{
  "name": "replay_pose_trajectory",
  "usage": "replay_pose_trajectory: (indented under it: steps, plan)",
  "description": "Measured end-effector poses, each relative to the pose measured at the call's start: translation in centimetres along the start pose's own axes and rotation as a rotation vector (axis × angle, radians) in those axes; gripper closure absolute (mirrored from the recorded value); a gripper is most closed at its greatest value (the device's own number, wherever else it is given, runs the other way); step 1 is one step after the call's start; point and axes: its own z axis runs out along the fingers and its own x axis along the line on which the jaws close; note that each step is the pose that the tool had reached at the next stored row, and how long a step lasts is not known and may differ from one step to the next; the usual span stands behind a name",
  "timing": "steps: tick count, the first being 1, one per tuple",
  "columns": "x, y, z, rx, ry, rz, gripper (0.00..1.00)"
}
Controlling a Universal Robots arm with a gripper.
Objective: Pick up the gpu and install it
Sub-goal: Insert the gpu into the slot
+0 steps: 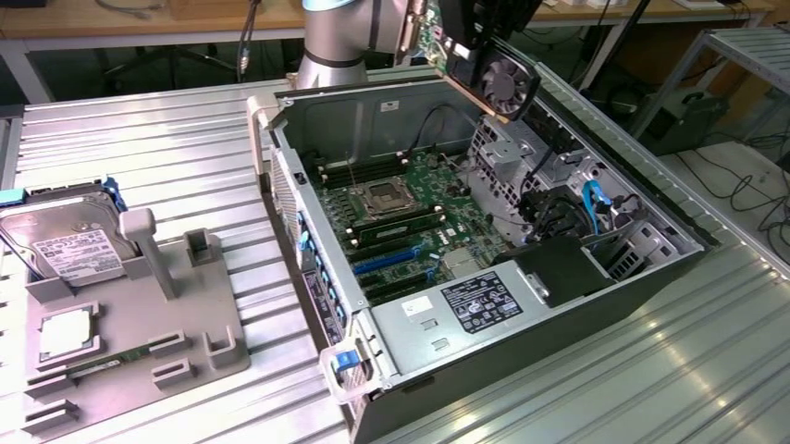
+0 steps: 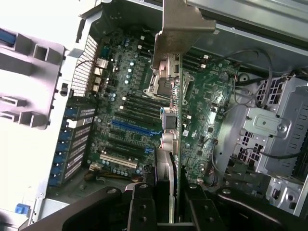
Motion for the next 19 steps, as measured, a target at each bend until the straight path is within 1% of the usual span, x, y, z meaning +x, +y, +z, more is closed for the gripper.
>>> replay_pose_trajectory:
  steps: [5, 19]
  plan:
    - [0.0, 0.0, 0.0, -0.0004, -0.0002, -0.034, 0.72]
    - [0.0, 0.0, 0.0, -0.0013, -0.0007, -0.108, 0.72]
